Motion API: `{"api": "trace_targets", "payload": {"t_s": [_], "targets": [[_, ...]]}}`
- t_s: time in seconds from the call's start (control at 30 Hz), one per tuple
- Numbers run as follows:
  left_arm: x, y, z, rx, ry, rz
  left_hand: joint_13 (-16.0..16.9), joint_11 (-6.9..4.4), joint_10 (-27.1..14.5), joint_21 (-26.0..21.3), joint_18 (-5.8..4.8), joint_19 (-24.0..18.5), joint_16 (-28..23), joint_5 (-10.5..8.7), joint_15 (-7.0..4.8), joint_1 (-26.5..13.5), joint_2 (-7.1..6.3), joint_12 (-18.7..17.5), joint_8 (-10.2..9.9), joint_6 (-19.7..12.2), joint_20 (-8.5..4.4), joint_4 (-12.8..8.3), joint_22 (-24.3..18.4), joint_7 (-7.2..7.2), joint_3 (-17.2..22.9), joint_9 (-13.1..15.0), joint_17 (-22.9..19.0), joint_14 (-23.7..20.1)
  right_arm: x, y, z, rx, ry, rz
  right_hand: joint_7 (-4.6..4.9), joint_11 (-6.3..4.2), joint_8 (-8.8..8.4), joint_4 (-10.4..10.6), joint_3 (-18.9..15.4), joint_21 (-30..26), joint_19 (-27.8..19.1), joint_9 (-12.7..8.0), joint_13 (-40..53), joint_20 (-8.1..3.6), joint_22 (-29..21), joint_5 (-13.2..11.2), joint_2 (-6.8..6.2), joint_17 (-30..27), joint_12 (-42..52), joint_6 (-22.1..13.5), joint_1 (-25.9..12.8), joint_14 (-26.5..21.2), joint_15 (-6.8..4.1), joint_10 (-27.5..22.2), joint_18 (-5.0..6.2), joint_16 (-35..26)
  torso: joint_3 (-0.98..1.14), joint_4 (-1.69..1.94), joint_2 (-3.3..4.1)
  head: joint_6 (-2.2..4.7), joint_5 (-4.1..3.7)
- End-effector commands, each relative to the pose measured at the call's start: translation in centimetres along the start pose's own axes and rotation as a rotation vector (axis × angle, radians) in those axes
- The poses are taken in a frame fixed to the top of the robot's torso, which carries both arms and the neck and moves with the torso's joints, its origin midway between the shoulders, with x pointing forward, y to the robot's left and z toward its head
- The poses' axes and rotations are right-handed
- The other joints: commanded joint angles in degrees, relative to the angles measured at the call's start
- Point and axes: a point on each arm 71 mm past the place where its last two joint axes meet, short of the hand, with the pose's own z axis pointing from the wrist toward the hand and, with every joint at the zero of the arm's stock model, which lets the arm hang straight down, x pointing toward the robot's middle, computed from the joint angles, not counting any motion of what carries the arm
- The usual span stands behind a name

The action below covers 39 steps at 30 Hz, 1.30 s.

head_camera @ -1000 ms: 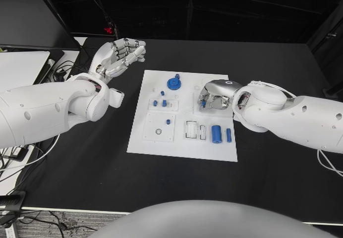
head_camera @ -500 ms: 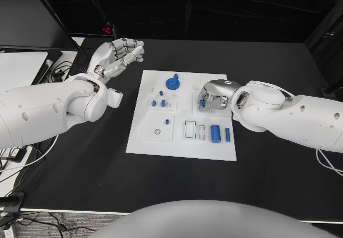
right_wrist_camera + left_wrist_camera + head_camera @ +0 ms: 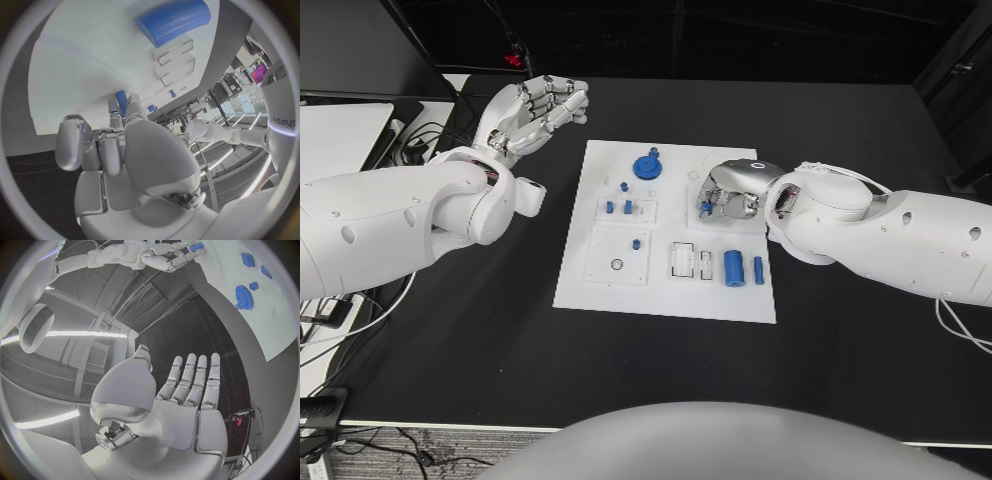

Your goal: Assemble the parts on the task board

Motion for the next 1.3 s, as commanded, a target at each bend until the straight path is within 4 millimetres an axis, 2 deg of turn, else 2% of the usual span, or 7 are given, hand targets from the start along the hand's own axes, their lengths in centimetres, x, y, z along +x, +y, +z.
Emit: {"api": "trace_targets", "payload": {"t_s": [0.03, 0.13, 0.33, 0.77, 0.93, 1.3], "targets": [[0.0, -0.3, 0.1, 0.028, 0.001, -0.005, -0.07, 0.09, -0.33, 0.22, -0.23, 0.36, 0.20, 0.23, 0.05, 0.32, 0.13, 0.28, 0.39, -0.35, -0.14, 0.06, -0.07, 7.30, -0.30, -0.07, -0.10, -0.39, -0.1, 0.2, 0.0, -0.017, -0.013, -0.030, -0.66, -0.55, 0.75, -0.31, 0.77, 0.48, 1.06, 0.34, 0.11, -0.54, 9.54, 0.19, 0.40, 15.06, 0.61, 1.66, 1.32, 5.97, -0.65, 1.58, 0.64, 0.13, -0.01, 0.00, 0.04, 0.01, -0.02], [0.0, -0.3, 0.1, 0.028, 0.001, -0.005, -0.07, 0.09, -0.33, 0.22, -0.23, 0.36, 0.20, 0.23, 0.05, 0.32, 0.13, 0.28, 0.39, -0.35, -0.14, 0.06, -0.07, 7.30, -0.30, -0.07, -0.10, -0.39, -0.1, 0.2, 0.0, -0.020, -0.018, -0.033, -1.26, -1.16, 1.25, 0.02, 0.73, 0.73, 1.18, 0.53, -0.05, -1.20, 9.64, 0.18, 0.21, 15.06, 0.55, 3.15, 1.71, 5.97, -1.26, 3.48, 0.57, 0.13, 0.00, 0.01, 0.04, 0.01, -0.04], [0.0, -0.3, 0.1, 0.028, 0.001, -0.005, -0.08, 0.09, -0.36, 0.22, -0.23, 0.35, 0.30, 0.30, 0.05, 0.41, 0.19, 0.38, 0.47, -0.37, -0.14, 0.08, -0.10, 7.30, -0.40, -0.09, -0.21, -0.40, -0.3, 0.1, -0.1, -0.026, -0.043, -0.030, -1.85, -1.69, 1.65, 0.08, 0.94, 1.35, 1.43, 0.70, -0.09, -1.69, 9.87, 0.19, 0.33, 15.06, 0.24, 4.37, 2.49, 5.97, -1.76, 4.82, 0.43, 0.13, 0.01, 0.02, 0.01, 0.01, -0.02], [-0.1, -0.3, 0.1, 0.027, 0.001, -0.005, -0.08, 0.09, -0.36, 0.22, -0.23, 0.35, 0.30, 0.30, 0.05, 0.41, 0.19, 0.38, 0.47, -0.37, -0.14, 0.08, -0.10, 7.30, -0.40, -0.09, -0.21, -0.40, -0.8, -0.2, -0.6, -0.042, -0.112, -0.015, -2.06, -1.85, 1.75, 0.06, 1.14, 1.60, 1.56, 0.76, -0.14, -1.98, 9.97, 0.19, 0.31, 15.06, -0.40, 4.99, 3.11, 5.97, -1.96, 5.33, 0.35, 0.13, 0.03, -0.07, 0.04, 0.01, 0.05], [0.0, -0.2, 0.1, 0.027, 0.001, -0.005, -0.08, 0.09, -0.36, 0.23, -0.23, 0.35, 0.35, 0.33, 0.05, 0.47, 0.24, 0.44, 0.53, -0.37, -0.14, 0.09, -0.12, 7.30, -0.45, -0.10, -0.28, -0.40, -1.0, -0.4, -1.0, -0.044, -0.129, 0.000, -2.08, -1.84, 1.77, 0.22, 1.11, 1.65, 1.58, 0.78, -0.15, -2.03, 9.99, 0.19, 0.34, 15.06, -0.56, 5.11, 3.04, 5.97, -1.97, 5.43, 0.34, 0.13, -0.06, -0.01, -0.03, 0.01, -0.17], [-0.1, -0.2, 0.1, 0.026, 0.000, -0.003, -0.08, 0.09, -0.36, 0.23, -0.23, 0.35, 0.35, 0.33, 0.05, 0.47, 0.24, 0.44, 0.53, -0.37, -0.14, 0.09, -0.12, 7.30, -0.45, -0.10, -0.28, -0.40, -1.8, -0.4, -2.4, -0.052, -0.175, 0.031, -2.16, -1.92, 1.73, 0.14, 1.32, 2.05, 1.73, 0.78, -0.16, -2.13, 10.15, 0.20, 0.39, 15.06, -1.01, 5.28, 3.52, 5.97, -2.05, 5.56, 0.24, 0.13, -0.04, 0.03, -0.05, 0.01, 0.09]]}}
